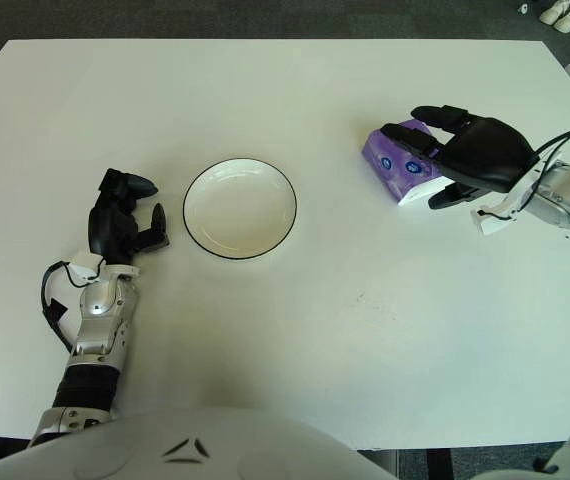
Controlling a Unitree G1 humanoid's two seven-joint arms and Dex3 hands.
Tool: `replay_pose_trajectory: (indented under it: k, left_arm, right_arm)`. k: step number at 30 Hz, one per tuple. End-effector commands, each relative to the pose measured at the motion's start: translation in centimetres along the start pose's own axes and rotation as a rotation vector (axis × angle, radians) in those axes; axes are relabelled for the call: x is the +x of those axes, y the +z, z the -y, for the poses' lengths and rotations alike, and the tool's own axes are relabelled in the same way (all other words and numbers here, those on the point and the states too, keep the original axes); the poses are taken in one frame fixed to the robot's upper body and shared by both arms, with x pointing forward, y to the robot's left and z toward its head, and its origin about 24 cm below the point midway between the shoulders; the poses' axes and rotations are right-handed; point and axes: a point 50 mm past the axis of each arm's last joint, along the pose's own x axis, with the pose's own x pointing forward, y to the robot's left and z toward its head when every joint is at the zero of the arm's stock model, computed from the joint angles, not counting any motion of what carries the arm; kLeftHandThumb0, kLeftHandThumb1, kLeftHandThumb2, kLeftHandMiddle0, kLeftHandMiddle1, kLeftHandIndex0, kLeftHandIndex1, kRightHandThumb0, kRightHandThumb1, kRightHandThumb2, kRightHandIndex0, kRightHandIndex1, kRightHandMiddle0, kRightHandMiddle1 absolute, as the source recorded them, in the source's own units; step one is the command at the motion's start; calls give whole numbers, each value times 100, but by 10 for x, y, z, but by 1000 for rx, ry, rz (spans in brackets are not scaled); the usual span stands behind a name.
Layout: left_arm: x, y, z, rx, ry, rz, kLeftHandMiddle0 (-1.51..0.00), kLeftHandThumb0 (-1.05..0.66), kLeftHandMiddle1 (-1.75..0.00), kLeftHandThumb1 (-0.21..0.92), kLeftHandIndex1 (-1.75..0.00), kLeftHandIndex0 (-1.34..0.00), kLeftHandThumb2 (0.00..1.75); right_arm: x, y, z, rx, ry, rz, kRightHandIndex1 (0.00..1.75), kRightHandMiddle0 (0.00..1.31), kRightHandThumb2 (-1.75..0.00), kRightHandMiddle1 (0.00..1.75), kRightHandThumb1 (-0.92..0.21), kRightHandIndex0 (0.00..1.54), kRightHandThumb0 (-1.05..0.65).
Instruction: Put the tissue paper into the plate.
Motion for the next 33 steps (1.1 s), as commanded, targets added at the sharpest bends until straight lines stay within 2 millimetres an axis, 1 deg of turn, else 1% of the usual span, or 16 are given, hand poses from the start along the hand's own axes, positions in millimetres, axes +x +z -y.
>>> replay_pose_trajectory:
  k: [1, 8, 11, 20, 24, 33]
  left_arm:
    - [-28, -37, -5, -2, 19, -177, -65, -1, -175, 26, -175, -41, 140]
    - [-29, -37, -5, 2, 29, -183, -65, -1, -175, 26, -175, -41, 140]
    - [-30, -37, -5, 6, 32, -181, -65, -1, -175, 27, -175, -41, 140]
    - [-31, -37, -6, -4, 28, -169, -68, -1, -175, 22, -175, -45, 145]
    - [-32, -37, -6, -4, 36, -172, -68, -1, -175, 22, -175, -45, 145]
    - [-34, -35, -5, 5, 53, -174, -69, -1, -175, 22, -175, -45, 145]
  right_arm:
    - [2, -6, 2, -45, 16, 4, 0, 0, -27, 0, -90, 0, -105]
    - [10, -11, 3, -90, 16, 14, 0, 0, -27, 0, -89, 0, -105]
    - [15, -12, 4, -90, 10, 17, 0, 0, -27, 0, -88, 0, -105]
    - [30, -15, 8, -86, 3, 15, 0, 0, -26, 0, -86, 0, -105]
    - [33, -16, 9, -85, -2, 15, 0, 0, -26, 0, -85, 0, -105]
    - [44, -13, 3, -68, 0, 7, 0, 0, -26, 0, -85, 0, -105]
